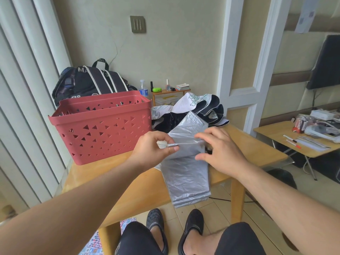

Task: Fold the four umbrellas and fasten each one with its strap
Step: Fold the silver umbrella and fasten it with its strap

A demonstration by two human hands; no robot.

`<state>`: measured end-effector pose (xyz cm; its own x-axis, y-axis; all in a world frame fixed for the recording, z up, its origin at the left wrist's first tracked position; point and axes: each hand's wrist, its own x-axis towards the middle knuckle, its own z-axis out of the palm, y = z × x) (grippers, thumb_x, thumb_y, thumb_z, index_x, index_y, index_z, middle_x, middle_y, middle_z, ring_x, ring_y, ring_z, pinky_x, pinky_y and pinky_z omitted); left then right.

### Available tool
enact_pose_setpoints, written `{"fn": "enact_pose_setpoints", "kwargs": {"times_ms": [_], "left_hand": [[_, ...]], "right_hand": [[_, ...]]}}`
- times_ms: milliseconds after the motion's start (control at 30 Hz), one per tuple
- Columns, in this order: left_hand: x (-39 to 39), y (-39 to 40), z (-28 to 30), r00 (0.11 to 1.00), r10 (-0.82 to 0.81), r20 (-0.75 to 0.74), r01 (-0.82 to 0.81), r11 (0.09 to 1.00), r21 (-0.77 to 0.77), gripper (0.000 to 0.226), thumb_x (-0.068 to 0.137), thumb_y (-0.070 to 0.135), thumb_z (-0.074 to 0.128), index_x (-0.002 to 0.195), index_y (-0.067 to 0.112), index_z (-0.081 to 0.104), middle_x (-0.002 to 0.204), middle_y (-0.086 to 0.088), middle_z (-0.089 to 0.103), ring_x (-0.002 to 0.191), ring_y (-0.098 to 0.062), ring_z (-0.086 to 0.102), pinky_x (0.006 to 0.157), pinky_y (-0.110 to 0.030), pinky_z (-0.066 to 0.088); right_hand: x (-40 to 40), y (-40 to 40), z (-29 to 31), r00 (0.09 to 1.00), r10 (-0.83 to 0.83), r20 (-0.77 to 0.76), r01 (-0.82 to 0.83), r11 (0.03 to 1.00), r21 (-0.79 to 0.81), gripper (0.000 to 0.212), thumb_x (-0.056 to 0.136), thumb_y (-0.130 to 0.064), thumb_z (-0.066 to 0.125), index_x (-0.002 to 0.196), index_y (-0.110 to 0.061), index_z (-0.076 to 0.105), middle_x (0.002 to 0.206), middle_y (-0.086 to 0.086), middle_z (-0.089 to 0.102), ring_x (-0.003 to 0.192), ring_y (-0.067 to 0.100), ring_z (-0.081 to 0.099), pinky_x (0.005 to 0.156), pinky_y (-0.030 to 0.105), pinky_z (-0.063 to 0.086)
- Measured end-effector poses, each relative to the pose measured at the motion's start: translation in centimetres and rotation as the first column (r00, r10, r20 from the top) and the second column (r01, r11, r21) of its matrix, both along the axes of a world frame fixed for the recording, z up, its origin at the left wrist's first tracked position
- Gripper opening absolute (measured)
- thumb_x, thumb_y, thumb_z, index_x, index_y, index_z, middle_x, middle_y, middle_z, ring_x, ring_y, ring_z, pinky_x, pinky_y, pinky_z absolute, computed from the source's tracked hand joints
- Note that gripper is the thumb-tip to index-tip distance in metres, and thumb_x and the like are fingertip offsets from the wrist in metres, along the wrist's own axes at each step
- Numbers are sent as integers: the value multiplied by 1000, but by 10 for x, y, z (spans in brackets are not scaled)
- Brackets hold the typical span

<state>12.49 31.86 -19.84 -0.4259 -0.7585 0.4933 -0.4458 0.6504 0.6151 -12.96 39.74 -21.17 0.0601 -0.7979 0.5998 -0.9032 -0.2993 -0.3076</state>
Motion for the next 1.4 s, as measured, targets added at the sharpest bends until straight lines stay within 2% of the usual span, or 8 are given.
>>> {"fn": "enact_pose_setpoints", "kwargs": {"times_ms": [200, 500, 633, 767, 900, 1000, 1200, 1400], "left_hand": [[5, -2, -5, 943, -59, 328, 116, 981, -155, 65, 70, 46, 93, 128, 38, 64, 128, 25, 60, 120, -5, 49, 104, -27, 39], [3, -5, -27, 864, -176, 471, 342, 893, -292, 7, 75, 29, 75, 83, 32, 75, 96, 17, 74, 97, -11, 68, 88, -38, 54], [5, -2, -30, 845, -205, 494, 346, 914, -213, 9, 77, 41, 75, 83, 35, 76, 91, 18, 74, 94, -7, 67, 85, -36, 55], [6, -1, -26, 829, -201, 523, 285, 955, -85, 43, 90, 80, 50, 89, 44, 74, 94, 17, 72, 97, -9, 62, 95, -39, 48], [-28, -6, -17, 870, -80, 486, 155, 981, -117, 39, 102, 54, 50, 128, 32, 67, 133, 5, 67, 127, -21, 54, 111, -40, 39], [-55, -11, -29, 773, -38, 634, 99, 993, -61, 46, 102, 36, 46, 147, 29, 53, 151, -1, 53, 139, -29, 45, 112, -41, 40], [-62, -8, -54, 628, 119, 769, 84, 972, -219, 60, 101, 64, 39, 151, 31, 46, 150, 0, 40, 134, -30, 37, 112, -49, 35], [-56, 0, -63, 545, 146, 825, 130, 958, -255, 88, 91, 78, 8, 160, 27, 28, 149, -2, 33, 132, -29, 34, 113, -47, 30]], "right_hand": [[8, 2, -14, 993, 90, -77, -94, 994, -56, 20, 80, -5, 83, 84, -24, 77, 85, -14, 62, 91, 12, 48, 79, 32, 48], [7, 17, -42, 996, 90, -29, -85, 986, 145, 48, 77, 6, 70, 111, -27, 72, 104, -14, 49, 101, 9, 47, 82, 24, 42], [2, 14, -46, 994, 81, -79, -76, 995, 71, 41, 75, 10, 73, 96, -25, 76, 97, -18, 56, 101, 9, 46, 83, 34, 48], [-2, 16, -48, 977, 125, -170, -111, 990, 90, 34, 83, 5, 73, 92, -27, 80, 95, -19, 64, 102, 14, 50, 83, 38, 44], [-3, 17, -47, 945, 213, -248, -151, 957, 249, 27, 94, -8, 70, 101, -31, 81, 97, -23, 55, 111, 14, 50, 97, 38, 44], [-5, 20, -49, 953, 218, -209, -133, 925, 356, 31, 102, -11, 59, 112, -32, 79, 108, -18, 60, 114, 9, 48, 101, 31, 42], [-6, 26, -41, 957, 227, -179, -122, 879, 460, 50, 95, 0, 46, 116, -31, 78, 110, -14, 65, 111, 9, 52, 101, 27, 42], [-4, -14, -32, 994, -8, 104, -20, 964, 263, 26, 100, -21, 56, 113, -30, 77, 113, -16, 66, 91, 1, 57, 86, 26, 46]]}}
